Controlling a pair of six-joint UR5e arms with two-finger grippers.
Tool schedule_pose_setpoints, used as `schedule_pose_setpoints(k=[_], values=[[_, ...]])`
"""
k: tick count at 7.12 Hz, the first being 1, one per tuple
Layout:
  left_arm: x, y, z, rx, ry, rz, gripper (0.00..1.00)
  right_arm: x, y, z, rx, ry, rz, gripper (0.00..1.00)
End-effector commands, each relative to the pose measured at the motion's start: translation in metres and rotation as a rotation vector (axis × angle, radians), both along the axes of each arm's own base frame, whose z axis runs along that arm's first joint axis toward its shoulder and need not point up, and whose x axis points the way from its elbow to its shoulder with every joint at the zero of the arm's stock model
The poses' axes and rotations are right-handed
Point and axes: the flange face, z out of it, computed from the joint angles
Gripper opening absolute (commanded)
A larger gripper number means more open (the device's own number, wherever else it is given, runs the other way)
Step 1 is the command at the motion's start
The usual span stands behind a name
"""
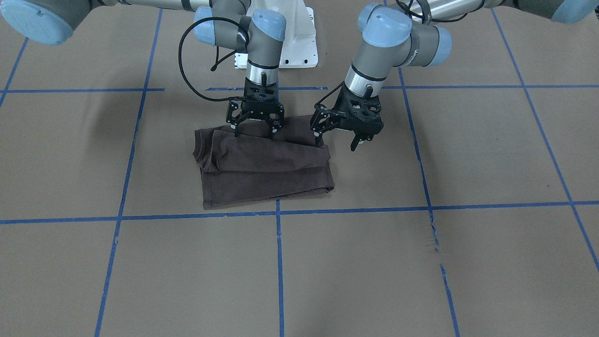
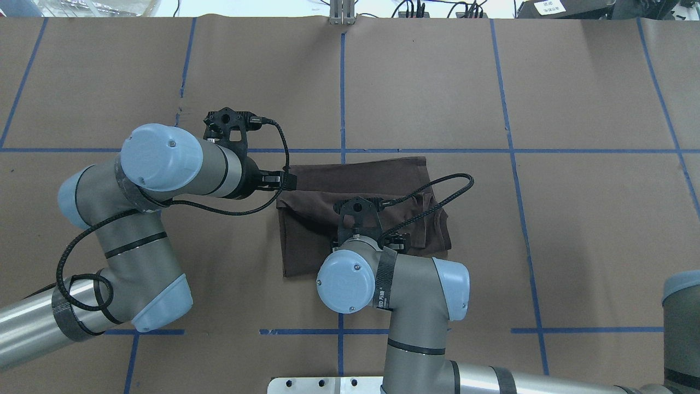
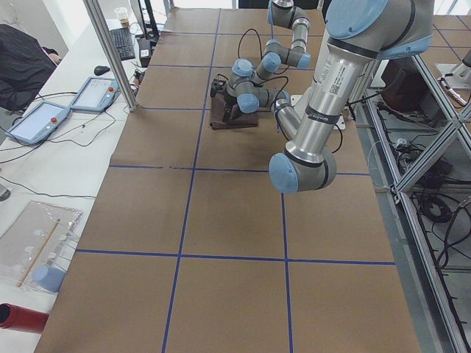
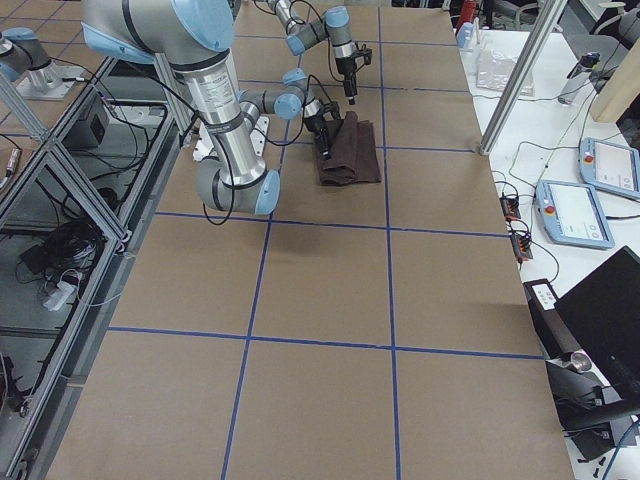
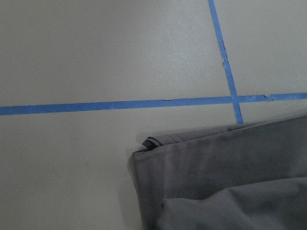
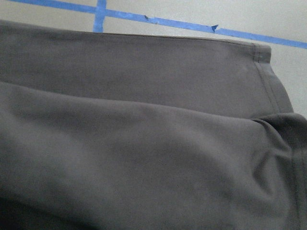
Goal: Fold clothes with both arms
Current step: 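Lay the fold down and press it flat with the right gripper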
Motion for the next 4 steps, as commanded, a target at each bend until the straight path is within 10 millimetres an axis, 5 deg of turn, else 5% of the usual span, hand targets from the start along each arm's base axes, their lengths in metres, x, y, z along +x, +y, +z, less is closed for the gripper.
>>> schedule_pose_setpoints(k=[1, 4], values=[[0.0, 0.0, -0.001, 0.001, 0.001, 0.0, 1.0, 0.006, -0.021, 0.008, 0.007, 0.029, 0.012, 1.0], [-0.001, 0.001, -0.003, 0.001, 0.006, 0.0, 1.0, 0.039, -0.088, 0.012, 0.032, 0.084, 0.036, 1.0]])
